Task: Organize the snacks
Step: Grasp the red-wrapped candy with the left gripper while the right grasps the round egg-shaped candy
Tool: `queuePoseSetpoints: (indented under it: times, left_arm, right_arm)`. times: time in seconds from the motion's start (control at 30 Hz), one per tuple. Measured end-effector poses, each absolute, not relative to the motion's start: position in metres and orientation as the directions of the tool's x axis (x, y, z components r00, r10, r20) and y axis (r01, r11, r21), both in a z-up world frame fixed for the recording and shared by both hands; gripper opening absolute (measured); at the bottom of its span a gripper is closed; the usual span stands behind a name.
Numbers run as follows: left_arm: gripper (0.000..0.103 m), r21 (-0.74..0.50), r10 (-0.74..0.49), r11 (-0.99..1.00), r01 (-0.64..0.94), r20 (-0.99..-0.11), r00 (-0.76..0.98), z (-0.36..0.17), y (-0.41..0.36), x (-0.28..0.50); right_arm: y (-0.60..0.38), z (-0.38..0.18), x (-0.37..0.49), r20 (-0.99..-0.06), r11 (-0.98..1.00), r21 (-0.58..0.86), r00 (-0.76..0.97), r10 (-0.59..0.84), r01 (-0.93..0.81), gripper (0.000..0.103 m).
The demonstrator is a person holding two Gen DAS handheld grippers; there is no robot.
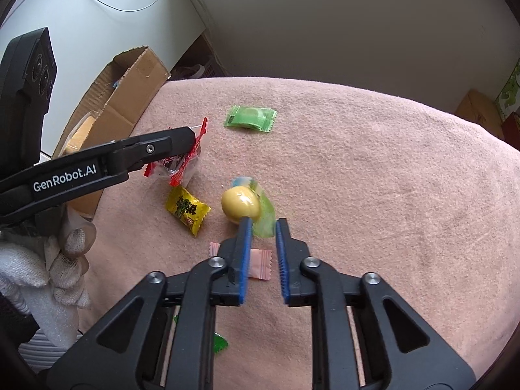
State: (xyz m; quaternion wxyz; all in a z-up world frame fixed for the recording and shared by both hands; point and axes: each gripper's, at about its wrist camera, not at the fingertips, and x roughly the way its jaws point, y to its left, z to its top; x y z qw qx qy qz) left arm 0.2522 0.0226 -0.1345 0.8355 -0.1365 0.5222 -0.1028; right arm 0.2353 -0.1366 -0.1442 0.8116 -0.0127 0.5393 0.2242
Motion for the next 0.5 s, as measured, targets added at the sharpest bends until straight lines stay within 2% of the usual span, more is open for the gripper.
queuePoseSetpoints:
  times: [0.03, 0.07, 0.1, 0.33, 0.37, 0.4, 0.5]
  left_arm:
    - [0.050, -0.335, -0.312, 0.942, 0.026, -0.845, 0.435, -0.134, 0.024, 0.252]
    - [0.050, -0.336, -0.312, 0.942, 0.024, -0.844, 0.435, -0.134, 0.025, 0.251]
    - [0.050, -0.338, -0.313, 0.941, 0.021, -0.844, 0.435, -0.134, 0.026, 0.251]
    - [0.050, -0.337, -0.306, 0.941, 0.009, -0.842, 0.444, -0.129, 0.030, 0.249]
    - [0.050, -0.336, -0.304, 0.942, 0.007, -0.842, 0.446, -0.128, 0.031, 0.248]
    - [0.050, -0.336, -0.302, 0.942, 0.006, -0.842, 0.447, -0.127, 0.031, 0.248]
    - [0.050, -0.336, -0.301, 0.942, 0.002, -0.839, 0.453, -0.123, 0.034, 0.247]
  right_arm:
    - [-0.136, -0.142, 0.236, -0.881, 0.899, 0.201, 0.329, 0.340, -0.389, 0.038]
    - [-0.133, -0.141, 0.237, -0.882, 0.896, 0.184, 0.334, 0.332, -0.403, 0.046]
    - [-0.128, -0.142, 0.240, -0.883, 0.893, 0.175, 0.335, 0.329, -0.416, 0.047]
    - [-0.106, -0.156, 0.254, -0.897, 0.878, 0.140, 0.317, 0.308, -0.457, 0.045]
    - [-0.105, -0.156, 0.254, -0.896, 0.878, 0.142, 0.317, 0.311, -0.458, 0.041]
    - [-0.106, -0.155, 0.254, -0.892, 0.872, 0.164, 0.307, 0.330, -0.462, 0.034]
    - [-0.105, -0.153, 0.250, -0.895, 0.868, 0.162, 0.300, 0.329, -0.469, 0.030]
